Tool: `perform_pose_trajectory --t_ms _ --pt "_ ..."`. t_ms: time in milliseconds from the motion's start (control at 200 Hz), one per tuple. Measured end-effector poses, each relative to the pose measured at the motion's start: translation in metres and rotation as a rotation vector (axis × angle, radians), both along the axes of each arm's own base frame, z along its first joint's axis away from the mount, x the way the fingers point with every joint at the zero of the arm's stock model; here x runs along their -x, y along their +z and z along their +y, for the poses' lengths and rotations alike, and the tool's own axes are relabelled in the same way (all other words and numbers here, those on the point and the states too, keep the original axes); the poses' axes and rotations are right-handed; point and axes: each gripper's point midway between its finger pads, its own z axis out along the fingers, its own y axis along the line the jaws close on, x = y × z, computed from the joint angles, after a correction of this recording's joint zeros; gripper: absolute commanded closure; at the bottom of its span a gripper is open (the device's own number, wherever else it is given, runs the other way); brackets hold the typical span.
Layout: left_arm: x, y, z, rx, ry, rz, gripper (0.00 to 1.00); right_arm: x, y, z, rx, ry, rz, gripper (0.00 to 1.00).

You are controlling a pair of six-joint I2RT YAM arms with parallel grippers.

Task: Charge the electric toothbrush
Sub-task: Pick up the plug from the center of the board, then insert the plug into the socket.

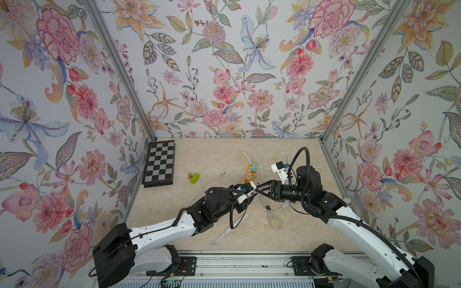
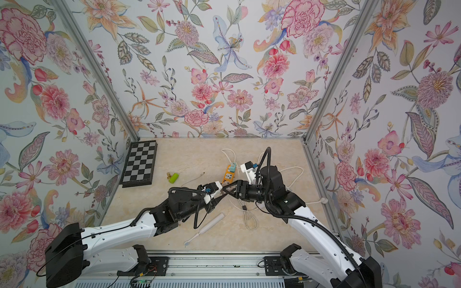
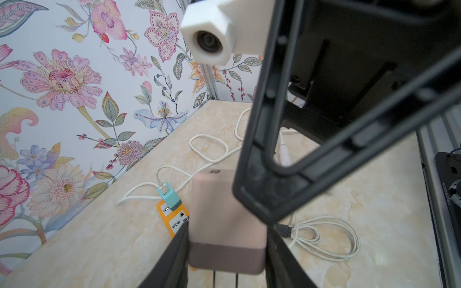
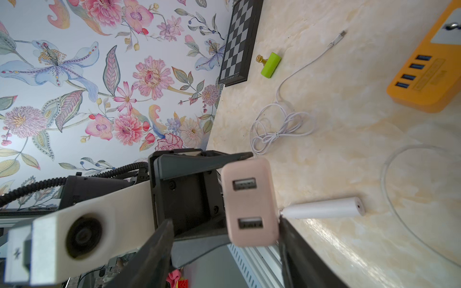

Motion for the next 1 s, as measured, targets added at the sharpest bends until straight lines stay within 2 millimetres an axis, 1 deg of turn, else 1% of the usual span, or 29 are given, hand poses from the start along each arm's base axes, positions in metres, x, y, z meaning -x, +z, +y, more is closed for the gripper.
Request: perform_pose_trajectory --t_ms 60,150,240,335,460,480,500,520,550,570,635,685,725,821,906,1001 --pt "0.001 0.000 -0.001 0.000 -0.016 0.001 0.91 -0.002 -0.002 0.001 0.007 0.002 -0.010 0.43" --pt "0.005 -0.001 -0.003 0.000 -0.044 0.008 0.91 -0.006 -0.005 0.003 0.015 0.005 -0.022 0.44" --pt "0.008 -0.002 -0.005 0.001 -0.069 0.014 0.92 -0.009 -0.009 0.005 0.029 0.010 -0.037 0.56" --pt "0.007 -0.001 -0.006 0.001 -0.075 0.017 0.92 -0.013 -0.014 0.006 0.047 0.010 -0.049 0.62" --pt "0.003 -0.002 -0.007 -0.003 -0.076 0.029 0.90 -0.018 -0.018 0.005 0.071 0.002 -0.084 0.77" --pt "0.003 -0.002 -0.007 -0.003 -0.079 0.031 0.87 -0.019 -0.018 0.005 0.074 0.003 -0.093 0.80" --pt "0.002 -0.002 -0.007 -0.004 -0.078 0.032 0.82 -0.019 -0.018 0.004 0.078 0.000 -0.099 0.82" --pt "0.001 -0.002 -0.007 -0.005 -0.077 0.032 0.74 -0.020 -0.018 0.004 0.081 -0.004 -0.107 0.83" --pt "0.001 -0.002 -0.007 -0.006 -0.075 0.033 0.59 -0.021 -0.018 0.004 0.085 -0.005 -0.115 0.84" --pt "0.000 -0.002 -0.008 -0.008 -0.074 0.034 0.53 -0.022 -0.018 0.004 0.089 -0.008 -0.121 0.85" --pt "-0.003 -0.002 -0.006 -0.009 -0.056 0.035 0.39 -0.025 -0.018 0.005 0.102 -0.016 -0.132 0.88" --pt "-0.008 -0.003 -0.003 -0.008 -0.023 0.039 0.27 -0.031 -0.018 0.007 0.118 -0.030 -0.138 0.90" --pt "-0.013 -0.003 0.001 -0.007 0.011 0.045 0.20 -0.038 -0.020 0.009 0.139 -0.049 -0.140 0.91" --pt "-0.020 -0.005 0.017 0.016 0.101 0.063 0.12 -0.061 -0.027 0.013 0.216 -0.120 -0.146 0.91" --pt "-0.024 -0.008 0.032 0.036 0.173 0.083 0.02 -0.082 -0.039 0.017 0.317 -0.188 -0.141 0.89" --pt "-0.032 -0.012 0.046 0.061 0.269 0.114 0.01 -0.105 -0.049 0.032 0.423 -0.245 -0.155 0.89"
